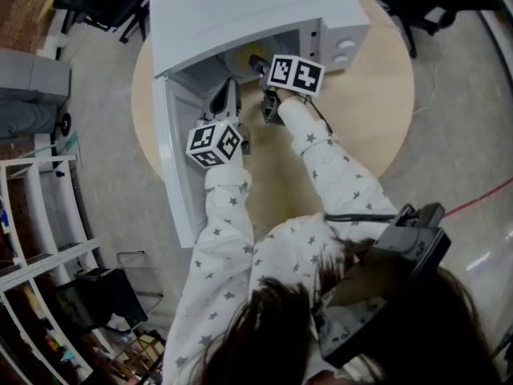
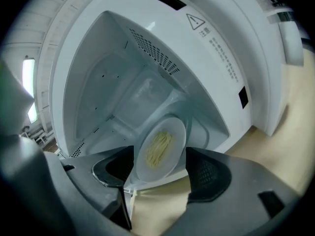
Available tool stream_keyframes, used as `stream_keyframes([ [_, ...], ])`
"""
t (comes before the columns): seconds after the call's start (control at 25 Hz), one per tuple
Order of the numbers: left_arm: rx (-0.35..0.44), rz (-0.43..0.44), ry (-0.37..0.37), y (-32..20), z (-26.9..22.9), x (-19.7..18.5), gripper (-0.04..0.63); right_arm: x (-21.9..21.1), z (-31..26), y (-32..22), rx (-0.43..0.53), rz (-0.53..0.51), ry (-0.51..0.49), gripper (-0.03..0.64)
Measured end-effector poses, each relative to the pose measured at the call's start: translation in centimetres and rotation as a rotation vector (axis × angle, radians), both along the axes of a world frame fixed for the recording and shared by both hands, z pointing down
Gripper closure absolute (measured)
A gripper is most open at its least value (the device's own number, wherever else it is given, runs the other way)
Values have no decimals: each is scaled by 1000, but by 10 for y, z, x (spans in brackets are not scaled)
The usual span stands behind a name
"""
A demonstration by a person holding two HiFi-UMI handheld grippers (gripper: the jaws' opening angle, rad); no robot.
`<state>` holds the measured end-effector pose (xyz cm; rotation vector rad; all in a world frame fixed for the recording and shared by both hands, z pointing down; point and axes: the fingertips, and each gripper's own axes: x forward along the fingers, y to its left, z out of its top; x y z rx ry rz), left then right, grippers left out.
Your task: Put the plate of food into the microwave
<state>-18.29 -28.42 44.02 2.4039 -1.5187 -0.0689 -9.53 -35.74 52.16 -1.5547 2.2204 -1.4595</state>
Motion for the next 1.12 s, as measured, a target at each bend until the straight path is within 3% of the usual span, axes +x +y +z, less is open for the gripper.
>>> stream_keyframes([
  [0.2,4,-10,2,4,0,-2,595,9,-3,15,8,-2,-46,298],
  [0.4,14,-14,25,14,-5,6,595,3,-46,44,118,-132,-266,301],
  [0.52,13,-14,35,22,-8,14,595,12,-67,55,129,-119,-387,424],
  [0.76,40,-29,49,50,-22,36,595,34,-81,86,145,-153,-389,602],
  [1.12,54,-53,56,113,-35,73,595,68,-82,153,106,-191,-499,611],
])
